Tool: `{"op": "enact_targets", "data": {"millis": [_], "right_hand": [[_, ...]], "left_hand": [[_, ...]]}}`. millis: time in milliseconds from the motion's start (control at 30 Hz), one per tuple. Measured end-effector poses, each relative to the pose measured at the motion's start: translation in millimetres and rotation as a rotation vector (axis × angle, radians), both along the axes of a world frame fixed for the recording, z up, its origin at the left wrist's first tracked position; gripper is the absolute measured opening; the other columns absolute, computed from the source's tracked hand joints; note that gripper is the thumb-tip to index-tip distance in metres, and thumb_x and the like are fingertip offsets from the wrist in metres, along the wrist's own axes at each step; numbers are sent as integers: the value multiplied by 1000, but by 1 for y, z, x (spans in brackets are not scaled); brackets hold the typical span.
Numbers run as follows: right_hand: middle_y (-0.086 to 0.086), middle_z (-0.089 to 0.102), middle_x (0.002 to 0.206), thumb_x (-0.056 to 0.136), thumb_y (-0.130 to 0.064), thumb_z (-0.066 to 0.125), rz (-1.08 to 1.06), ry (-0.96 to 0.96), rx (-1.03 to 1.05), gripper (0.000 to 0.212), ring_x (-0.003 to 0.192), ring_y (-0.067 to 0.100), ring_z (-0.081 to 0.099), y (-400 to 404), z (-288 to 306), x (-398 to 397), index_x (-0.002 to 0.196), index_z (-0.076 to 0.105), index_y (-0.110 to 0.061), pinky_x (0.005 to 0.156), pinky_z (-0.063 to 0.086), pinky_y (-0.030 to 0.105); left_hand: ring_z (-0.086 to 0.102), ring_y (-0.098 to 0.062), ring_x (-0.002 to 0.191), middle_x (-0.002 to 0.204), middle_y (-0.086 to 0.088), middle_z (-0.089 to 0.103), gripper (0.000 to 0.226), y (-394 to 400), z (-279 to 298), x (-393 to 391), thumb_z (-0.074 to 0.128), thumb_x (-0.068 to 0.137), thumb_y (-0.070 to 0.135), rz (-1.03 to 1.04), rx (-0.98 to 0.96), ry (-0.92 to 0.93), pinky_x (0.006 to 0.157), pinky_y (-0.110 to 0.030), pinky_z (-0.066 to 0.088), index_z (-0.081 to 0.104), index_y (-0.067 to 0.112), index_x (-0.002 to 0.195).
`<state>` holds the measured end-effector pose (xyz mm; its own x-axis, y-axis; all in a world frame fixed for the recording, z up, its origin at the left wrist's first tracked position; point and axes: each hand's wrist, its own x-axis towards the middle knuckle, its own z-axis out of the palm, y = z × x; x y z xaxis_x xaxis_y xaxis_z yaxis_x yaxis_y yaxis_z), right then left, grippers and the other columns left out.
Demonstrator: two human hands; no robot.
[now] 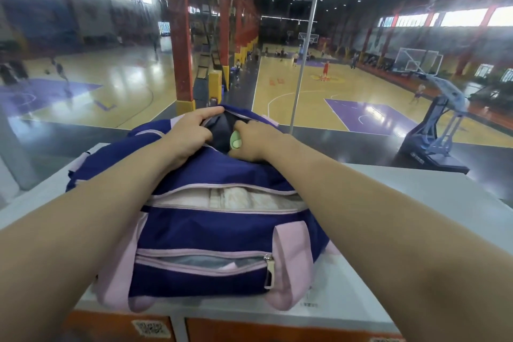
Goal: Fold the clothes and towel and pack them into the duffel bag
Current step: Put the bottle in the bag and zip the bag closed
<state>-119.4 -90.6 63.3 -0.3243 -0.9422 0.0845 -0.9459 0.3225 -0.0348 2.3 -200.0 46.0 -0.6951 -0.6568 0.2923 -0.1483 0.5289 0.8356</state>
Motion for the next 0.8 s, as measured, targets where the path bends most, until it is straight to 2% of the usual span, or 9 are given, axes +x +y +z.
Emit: {"op": "enact_targets", "data": {"millis": [100, 167, 233, 300, 400, 500, 600, 700, 800], "right_hand": [[15, 49, 137, 79, -48, 68, -21, -108, -104, 77, 123, 31, 48, 1, -8, 1, 139, 36, -12, 99, 43, 39], [16, 42, 142, 77, -50, 71, 0, -193, -188, 90, 130, 32, 41, 13, -13, -1, 147, 27, -15, 105, 39, 42], [13, 39, 145, 79, -45, 71, 39, -189, -262, 88, 130, 31, 42, 27, -13, -2, 148, 24, -16, 104, 42, 42], [7, 43, 143, 85, -36, 65, 66, -14, -349, 76, 121, 30, 51, 37, -12, -1, 147, 25, -20, 89, 50, 42], [9, 51, 127, 87, -12, 57, 22, 250, -496, 64, 101, 30, 57, 49, -5, -6, 145, 30, -19, 66, 43, 37], [12, 54, 118, 84, -13, 58, -149, 406, -394, 47, 101, 32, 54, 60, 2, -28, 129, 46, -13, 71, 39, 35], [9, 61, 98, 88, -20, 54, -282, 191, -150, 9, 89, 30, 58, 74, 6, -44, 93, 60, -16, 65, 39, 32], [3, 58, 80, 93, -23, 49, -231, -34, -226, 19, 78, 27, 56, 87, 3, -52, 77, 57, -17, 62, 38, 29], [0, 65, 84, 94, -26, 50, -179, -250, -358, 21, 81, 20, 58, 96, -5, -57, 84, 67, -16, 68, 44, 29]], "left_hand": [[42, -8, 129, 137, 4, 47, 72, -4, -1, 4, 42, 75, -21, -31, -129, -58, 100, -9, 31, 50, 12, 138], [47, -21, 128, 136, -5, 51, 65, -6, -2, 6, 46, 74, -15, -2, -358, -103, 108, -32, 37, 55, 15, 131], [55, -30, 111, 125, -7, 54, 48, -4, -2, 10, 52, 78, -5, 128, -640, -154, 92, -45, 45, 55, 17, 121], [59, -34, 91, 114, -6, 57, 29, -2, 2, 13, 54, 86, 7, 233, -864, -218, 69, -43, 47, 52, 18, 112], [60, -30, 81, 96, -1, 64, 6, -1, 8, 15, 52, 94, 24, 288, -928, -221, 62, -40, 47, 54, 24, 99], [58, -25, 85, 90, 2, 65, 14, 1, 9, 16, 50, 96, 32, 269, -885, -137, 66, -40, 47, 60, 23, 93], [56, -24, 87, 90, 1, 64, 12, 3, 8, 19, 53, 94, 26, 236, -861, -128, 70, -39, 45, 62, 18, 90], [56, -25, 89, 96, -1, 62, 8, 9, 11, 16, 57, 89, 22, 222, -909, -110, 77, -42, 45, 61, 18, 94], [53, -23, 93, 101, 0, 61, 14, 29, 14, 4, 60, 86, 22, 101, -996, -68, 82, -40, 43, 61, 19, 99]]}}
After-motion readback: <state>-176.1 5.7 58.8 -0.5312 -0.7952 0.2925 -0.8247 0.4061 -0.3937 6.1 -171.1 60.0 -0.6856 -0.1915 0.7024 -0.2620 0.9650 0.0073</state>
